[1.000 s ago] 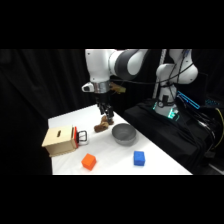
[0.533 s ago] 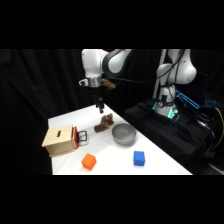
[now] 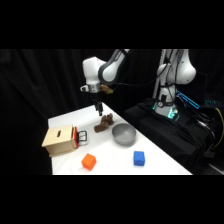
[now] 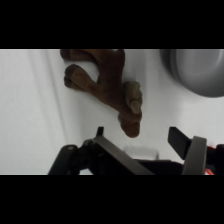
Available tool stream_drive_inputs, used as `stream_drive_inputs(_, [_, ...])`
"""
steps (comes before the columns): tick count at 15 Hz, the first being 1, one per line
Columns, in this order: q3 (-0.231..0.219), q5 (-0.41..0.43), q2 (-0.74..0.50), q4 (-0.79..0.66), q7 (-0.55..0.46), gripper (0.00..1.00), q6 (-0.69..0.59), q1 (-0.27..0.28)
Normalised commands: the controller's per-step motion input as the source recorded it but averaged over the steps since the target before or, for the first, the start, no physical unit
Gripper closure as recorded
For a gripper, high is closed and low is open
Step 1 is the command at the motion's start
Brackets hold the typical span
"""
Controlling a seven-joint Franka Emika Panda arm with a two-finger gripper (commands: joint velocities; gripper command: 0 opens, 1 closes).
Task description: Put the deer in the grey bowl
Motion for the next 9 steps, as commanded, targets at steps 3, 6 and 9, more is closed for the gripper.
stream_drive_inputs(3, [0.149, 0.191, 0.31, 0.14, -0.35, 0.0, 0.24, -0.155])
stream_drive_inputs(6, [0.191, 0.15, 0.29, 0.16, -0.28, 0.0, 0.17, -0.156])
stream_drive_inputs(9, [0.185, 0.094, 0.26, 0.17, -0.2, 0.0, 0.15, -0.127])
